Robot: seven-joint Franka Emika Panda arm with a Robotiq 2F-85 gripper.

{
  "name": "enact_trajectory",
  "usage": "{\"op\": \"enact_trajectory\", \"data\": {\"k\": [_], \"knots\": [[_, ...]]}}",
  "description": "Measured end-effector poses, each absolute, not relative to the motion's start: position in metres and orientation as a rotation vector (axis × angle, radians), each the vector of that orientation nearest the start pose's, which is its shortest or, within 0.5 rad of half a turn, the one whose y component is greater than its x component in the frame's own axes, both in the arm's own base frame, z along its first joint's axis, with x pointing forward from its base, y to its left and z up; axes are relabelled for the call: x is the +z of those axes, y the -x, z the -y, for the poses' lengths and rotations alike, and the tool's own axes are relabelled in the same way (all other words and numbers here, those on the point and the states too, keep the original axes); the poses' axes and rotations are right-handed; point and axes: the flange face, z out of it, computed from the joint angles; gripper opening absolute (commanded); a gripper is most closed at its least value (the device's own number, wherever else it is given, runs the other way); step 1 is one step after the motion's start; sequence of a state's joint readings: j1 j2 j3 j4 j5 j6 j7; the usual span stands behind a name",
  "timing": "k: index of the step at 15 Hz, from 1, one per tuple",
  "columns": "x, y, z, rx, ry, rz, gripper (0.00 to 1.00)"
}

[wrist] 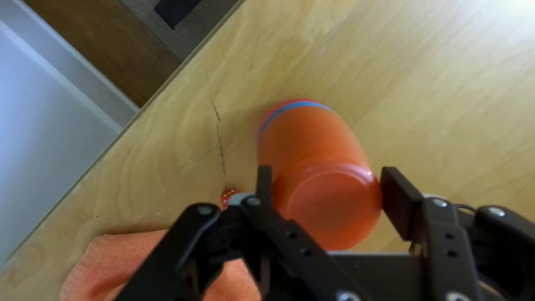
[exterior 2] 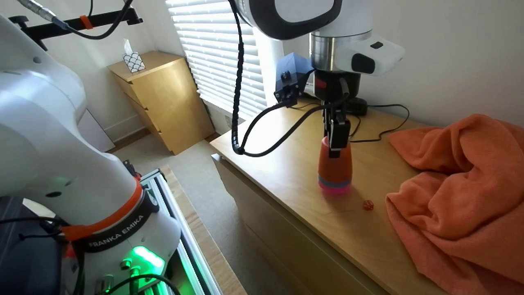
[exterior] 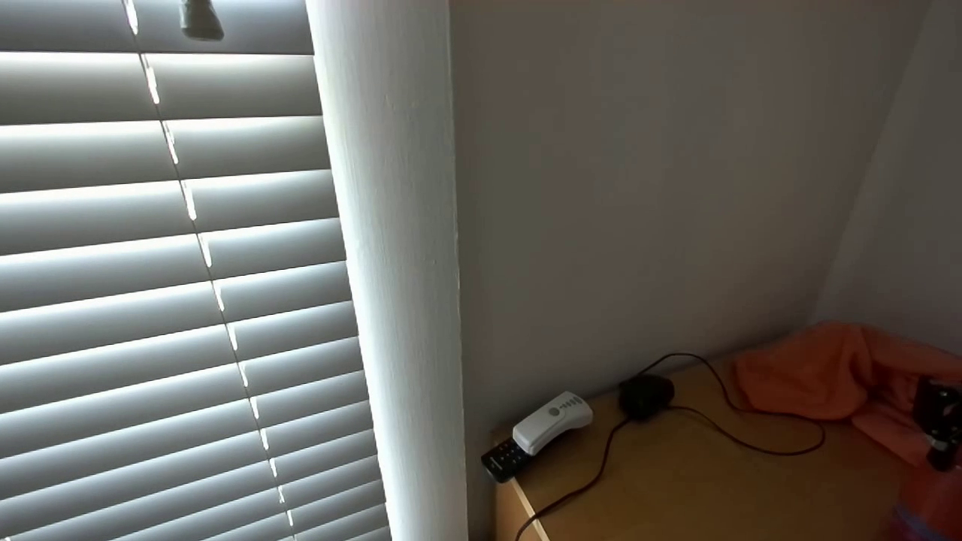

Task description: Remove the orange cup from the pile of cups and put it on the table upside down

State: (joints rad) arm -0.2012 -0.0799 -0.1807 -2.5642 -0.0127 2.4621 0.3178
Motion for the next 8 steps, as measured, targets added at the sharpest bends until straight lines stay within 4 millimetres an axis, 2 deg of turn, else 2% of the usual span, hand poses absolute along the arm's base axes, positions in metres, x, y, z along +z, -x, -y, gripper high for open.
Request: {"op": "enact_trajectory", "data": {"k": [4, 8], "knots": [[0.292, -0.408, 0.160, 0.096, 2.902, -1.012, 0.40], [0.301, -0.412, 0.165, 0.004, 2.937, -1.071, 0.40]]}}
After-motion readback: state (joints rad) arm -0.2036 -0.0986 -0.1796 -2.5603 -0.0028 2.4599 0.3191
